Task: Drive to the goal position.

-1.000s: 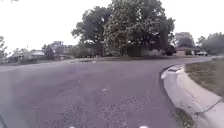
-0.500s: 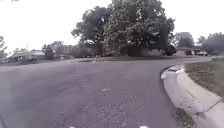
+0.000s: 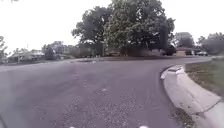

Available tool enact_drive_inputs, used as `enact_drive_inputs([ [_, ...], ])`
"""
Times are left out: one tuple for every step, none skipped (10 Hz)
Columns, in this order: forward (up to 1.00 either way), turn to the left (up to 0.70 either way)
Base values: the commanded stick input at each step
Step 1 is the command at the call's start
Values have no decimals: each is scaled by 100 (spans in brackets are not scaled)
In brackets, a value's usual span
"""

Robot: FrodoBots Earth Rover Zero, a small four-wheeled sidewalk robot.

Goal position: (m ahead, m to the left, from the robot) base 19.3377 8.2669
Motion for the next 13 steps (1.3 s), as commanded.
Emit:
enact_drive_inputs([
  [4, 0],
  [4, 0],
  [4, 0],
  [4, 0],
  [4, 0],
  [4, 0],
  [4, 0],
  [4, 0],
  [4, 0],
  [4, 0],
  [4, 0],
  [4, 0],
  [4, 0],
])
